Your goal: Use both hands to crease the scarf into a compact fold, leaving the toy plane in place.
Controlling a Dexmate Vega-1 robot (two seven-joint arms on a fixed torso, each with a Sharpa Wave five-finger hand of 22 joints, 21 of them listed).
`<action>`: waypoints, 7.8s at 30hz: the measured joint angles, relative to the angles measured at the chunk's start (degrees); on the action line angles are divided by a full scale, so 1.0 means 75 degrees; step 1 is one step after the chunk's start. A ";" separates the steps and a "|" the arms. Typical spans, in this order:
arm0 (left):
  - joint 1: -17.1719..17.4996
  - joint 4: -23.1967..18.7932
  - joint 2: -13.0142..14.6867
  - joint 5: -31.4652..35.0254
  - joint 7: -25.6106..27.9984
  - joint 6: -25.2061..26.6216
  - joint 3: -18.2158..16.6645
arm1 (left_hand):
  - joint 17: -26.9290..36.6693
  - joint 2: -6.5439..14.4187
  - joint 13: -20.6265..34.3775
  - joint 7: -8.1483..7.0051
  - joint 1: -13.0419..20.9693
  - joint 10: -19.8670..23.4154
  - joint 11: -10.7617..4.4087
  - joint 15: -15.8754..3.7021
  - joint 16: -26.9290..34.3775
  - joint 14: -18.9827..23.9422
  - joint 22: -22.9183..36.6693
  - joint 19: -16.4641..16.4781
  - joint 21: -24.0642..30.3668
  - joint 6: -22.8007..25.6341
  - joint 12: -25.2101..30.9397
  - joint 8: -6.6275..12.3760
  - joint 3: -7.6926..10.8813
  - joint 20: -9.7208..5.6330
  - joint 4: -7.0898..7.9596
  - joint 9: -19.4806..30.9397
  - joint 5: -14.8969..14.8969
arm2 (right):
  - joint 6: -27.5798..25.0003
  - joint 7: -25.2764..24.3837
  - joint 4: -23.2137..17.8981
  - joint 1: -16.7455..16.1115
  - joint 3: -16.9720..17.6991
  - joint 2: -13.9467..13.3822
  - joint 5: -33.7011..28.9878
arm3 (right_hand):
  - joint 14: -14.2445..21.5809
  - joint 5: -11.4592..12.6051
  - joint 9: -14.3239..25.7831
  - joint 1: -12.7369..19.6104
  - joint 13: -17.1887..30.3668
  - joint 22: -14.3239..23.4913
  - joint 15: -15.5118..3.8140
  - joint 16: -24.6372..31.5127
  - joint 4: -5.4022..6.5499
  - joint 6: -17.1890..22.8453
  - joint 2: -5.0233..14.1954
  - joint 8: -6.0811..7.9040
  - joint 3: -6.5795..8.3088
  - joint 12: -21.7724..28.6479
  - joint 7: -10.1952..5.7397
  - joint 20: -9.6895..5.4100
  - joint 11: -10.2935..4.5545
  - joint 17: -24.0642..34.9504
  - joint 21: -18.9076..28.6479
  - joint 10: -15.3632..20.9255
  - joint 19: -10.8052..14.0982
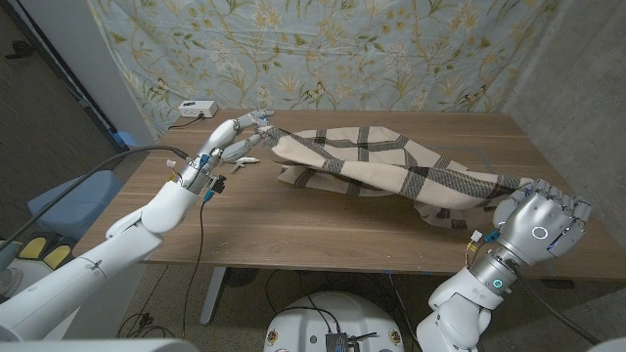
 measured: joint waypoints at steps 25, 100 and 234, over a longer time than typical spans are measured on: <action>0.0006 0.0041 -0.0059 -0.0815 -0.0481 -0.0397 -0.0101 | -0.0001 -0.0001 -0.0001 0.0000 0.0040 0.0000 0.0000 0.0000 0.0000 -0.0001 -0.0001 0.0001 0.0000 0.0000 0.0000 0.0000 -0.0007 0.0000 -0.0006 -0.0005 -0.0006 | 0.0300 -0.0068 -0.0154 -0.0296 0.0722 0.0637 -0.0134 | 0.0001 0.0027 -0.0008 0.0017 -0.0001 -0.0001 0.0000 0.0001 -0.0001 -0.0028 0.0017 0.0024 -0.0001 0.0000 0.0028 0.0000 0.0000 -0.0001 0.0000 0.0001 0.0001; 0.0006 0.0047 -0.0067 -0.0838 -0.0495 -0.0410 -0.0111 | -0.0002 -0.0003 -0.0003 0.0023 0.0037 -0.0001 0.0000 0.0000 0.0000 -0.0001 -0.0003 0.0002 0.0025 0.0023 0.0000 0.0000 -0.0010 0.0000 -0.0008 0.0000 -0.0007 | 0.0315 -0.0072 -0.0164 -0.0307 0.0740 0.0650 -0.0141 | 0.0001 0.0000 -0.0003 -0.0005 -0.0004 -0.0003 0.0000 0.0003 -0.0002 -0.0034 -0.0006 0.0019 -0.0002 -0.0001 0.0036 0.0000 0.0000 -0.0003 0.0000 0.0002 0.0002; -0.4775 0.2219 -0.2850 0.4232 0.1878 0.7868 0.3322 | -0.0036 -0.0156 0.0217 0.0108 -0.0251 -0.0292 0.0201 -0.0048 0.0144 0.0242 -0.0027 -0.0325 0.0991 -0.2813 -0.0074 -0.0290 -0.0511 -0.0110 -0.0481 -0.0259 -0.0215 | -0.0572 0.3044 0.4153 0.8080 -0.3727 -0.6046 0.6910 | -0.2458 -0.0225 -0.1001 -0.0715 -0.1374 -0.0411 0.0397 -0.3935 0.0300 -0.3523 -0.0280 -0.1881 -0.0172 -0.2685 -0.0139 0.0693 0.0371 -0.1239 0.1079 -0.3712 -0.1599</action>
